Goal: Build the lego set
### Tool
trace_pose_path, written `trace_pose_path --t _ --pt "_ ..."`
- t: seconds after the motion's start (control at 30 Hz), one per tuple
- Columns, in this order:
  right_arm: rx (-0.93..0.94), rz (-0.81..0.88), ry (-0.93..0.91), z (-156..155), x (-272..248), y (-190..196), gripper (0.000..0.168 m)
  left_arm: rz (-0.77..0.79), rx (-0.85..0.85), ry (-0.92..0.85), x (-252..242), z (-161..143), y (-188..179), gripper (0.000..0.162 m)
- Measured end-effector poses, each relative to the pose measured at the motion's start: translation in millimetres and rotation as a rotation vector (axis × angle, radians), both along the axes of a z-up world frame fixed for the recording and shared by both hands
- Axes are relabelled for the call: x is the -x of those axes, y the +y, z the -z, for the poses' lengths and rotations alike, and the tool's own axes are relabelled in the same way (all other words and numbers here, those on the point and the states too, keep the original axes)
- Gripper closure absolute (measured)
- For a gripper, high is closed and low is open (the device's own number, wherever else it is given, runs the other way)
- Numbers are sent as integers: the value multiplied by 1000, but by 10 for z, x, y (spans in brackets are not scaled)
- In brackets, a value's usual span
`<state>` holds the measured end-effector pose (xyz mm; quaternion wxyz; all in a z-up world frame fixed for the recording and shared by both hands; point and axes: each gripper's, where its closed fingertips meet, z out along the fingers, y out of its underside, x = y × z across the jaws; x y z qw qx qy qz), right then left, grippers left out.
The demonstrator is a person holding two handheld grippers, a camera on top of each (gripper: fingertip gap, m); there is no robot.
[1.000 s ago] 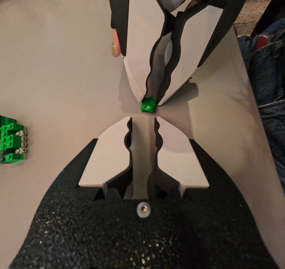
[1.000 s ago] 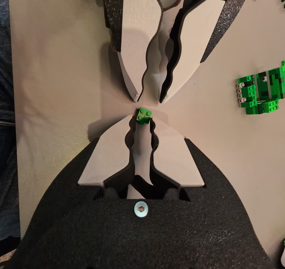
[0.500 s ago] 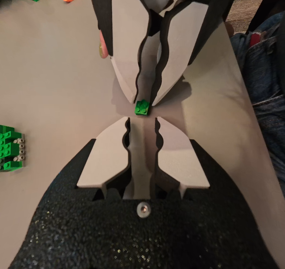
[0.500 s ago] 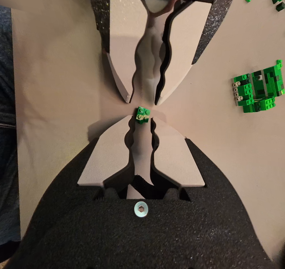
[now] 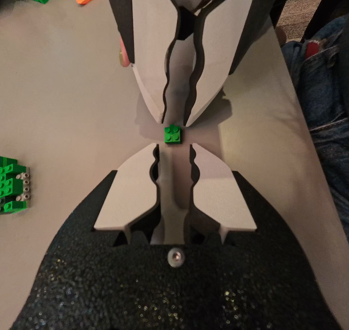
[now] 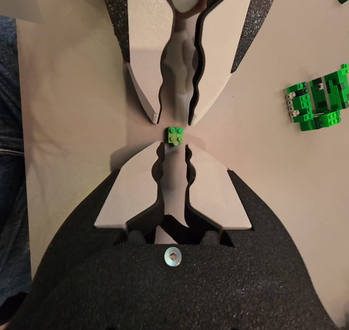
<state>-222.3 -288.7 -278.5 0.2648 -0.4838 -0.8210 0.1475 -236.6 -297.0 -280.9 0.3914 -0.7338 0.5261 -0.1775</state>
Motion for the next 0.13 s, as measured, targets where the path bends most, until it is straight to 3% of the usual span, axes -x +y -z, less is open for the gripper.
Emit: trace_pose_path --t 0.03,0.13 --pt "12 9 13 -10 -9 4 148 9 -3 1 -18 -1 -3 133" --pt "76 45 69 -43 -40 20 148 24 14 -3 -68 3 12 134"
